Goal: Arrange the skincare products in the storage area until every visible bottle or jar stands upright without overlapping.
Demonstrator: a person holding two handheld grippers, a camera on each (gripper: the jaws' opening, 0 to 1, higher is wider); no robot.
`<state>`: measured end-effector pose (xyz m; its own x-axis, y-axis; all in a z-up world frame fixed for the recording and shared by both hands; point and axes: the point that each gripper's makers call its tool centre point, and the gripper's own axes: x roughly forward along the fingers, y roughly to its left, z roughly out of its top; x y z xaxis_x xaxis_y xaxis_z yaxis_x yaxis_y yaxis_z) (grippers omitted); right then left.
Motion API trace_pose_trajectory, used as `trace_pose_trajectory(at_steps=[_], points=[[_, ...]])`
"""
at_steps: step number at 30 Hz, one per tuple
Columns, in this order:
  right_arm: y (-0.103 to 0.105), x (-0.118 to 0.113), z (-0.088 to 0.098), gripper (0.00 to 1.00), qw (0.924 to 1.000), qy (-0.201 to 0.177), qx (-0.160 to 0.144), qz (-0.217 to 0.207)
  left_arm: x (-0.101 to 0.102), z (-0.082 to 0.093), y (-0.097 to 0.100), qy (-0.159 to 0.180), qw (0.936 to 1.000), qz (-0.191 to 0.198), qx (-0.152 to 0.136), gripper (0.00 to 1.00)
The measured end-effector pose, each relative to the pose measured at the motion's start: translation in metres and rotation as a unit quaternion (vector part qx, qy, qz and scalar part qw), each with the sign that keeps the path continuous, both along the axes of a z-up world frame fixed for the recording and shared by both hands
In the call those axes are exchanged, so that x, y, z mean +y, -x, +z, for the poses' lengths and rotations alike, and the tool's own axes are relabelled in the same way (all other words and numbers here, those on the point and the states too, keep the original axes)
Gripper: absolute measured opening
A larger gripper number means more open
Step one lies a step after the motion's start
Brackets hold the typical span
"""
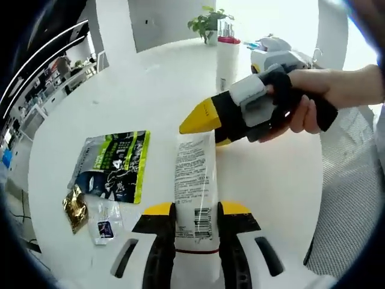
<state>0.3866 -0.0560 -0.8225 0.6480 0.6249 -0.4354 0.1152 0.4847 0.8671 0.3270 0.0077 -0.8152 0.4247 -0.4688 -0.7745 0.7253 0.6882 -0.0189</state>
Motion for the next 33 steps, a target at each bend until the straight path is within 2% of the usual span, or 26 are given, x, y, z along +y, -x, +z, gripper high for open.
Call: trace_pose_trajectory(at_steps=[6,9,11,15,18,19,20,22,25,27,28,30,31,32,33], points=[[0.001,-0.003,-0.006,0.13,0.9997,0.021,-0.003,0.014,-0.004,0.000,0.009,0.038,0.9992,-0.006,0.015,0.22],[0.003,-0.005,-0.008,0.10,0.9996,0.024,0.002,0.016,-0.006,0.000,0.011,0.035,0.9993,-0.014,0.006,0.22],[0.005,-0.006,-0.009,0.09,0.9998,0.009,0.016,0.013,-0.008,0.001,0.012,0.028,0.9995,-0.018,0.003,0.23],[0.009,-0.009,-0.011,0.07,0.9996,-0.003,0.027,0.007,-0.012,0.001,0.015,-0.001,0.9991,-0.035,-0.023,0.23],[0.010,-0.013,-0.009,0.05,0.9997,0.003,0.025,0.000,-0.014,0.003,0.016,-0.004,0.9984,-0.037,-0.042,0.24],[0.010,-0.015,-0.008,0.05,0.9997,0.004,0.024,-0.001,-0.015,0.005,0.015,-0.011,0.9973,-0.042,-0.060,0.24],[0.011,-0.017,-0.005,0.04,0.9997,0.000,0.023,-0.007,-0.017,0.008,0.015,-0.028,0.9938,-0.059,-0.090,0.24],[0.010,-0.019,0.002,0.04,0.9998,-0.001,0.016,-0.013,-0.020,0.009,0.014,-0.062,0.9859,-0.086,-0.130,0.25],[0.008,-0.026,0.009,0.04,0.9994,0.005,0.006,-0.033,-0.026,0.013,0.012,-0.111,0.9747,-0.092,-0.171,0.25],[0.008,-0.030,0.012,0.04,0.9985,-0.010,0.012,-0.053,-0.032,0.013,0.010,-0.148,0.9614,-0.105,-0.206,0.26],[0.009,-0.031,0.015,0.04,0.9981,-0.016,0.015,-0.058,-0.035,0.011,0.008,-0.177,0.9502,-0.120,-0.227,0.27],[0.013,-0.028,0.019,0.03,0.9973,-0.034,0.021,-0.062,-0.041,0.008,0.007,-0.209,0.9356,-0.135,-0.251,0.32],[0.015,-0.026,0.021,0.04,0.9970,-0.041,0.026,-0.061,-0.046,0.006,0.008,-0.211,0.9324,-0.141,-0.257,0.30],[0.016,-0.028,0.024,0.04,0.9963,-0.041,0.023,-0.072,-0.044,0.016,-0.002,-0.216,0.9276,-0.116,-0.282,0.34],[0.017,-0.028,0.025,0.04,0.9953,-0.052,0.027,-0.076,-0.049,0.014,-0.003,-0.215,0.9285,-0.131,-0.273,0.35]])
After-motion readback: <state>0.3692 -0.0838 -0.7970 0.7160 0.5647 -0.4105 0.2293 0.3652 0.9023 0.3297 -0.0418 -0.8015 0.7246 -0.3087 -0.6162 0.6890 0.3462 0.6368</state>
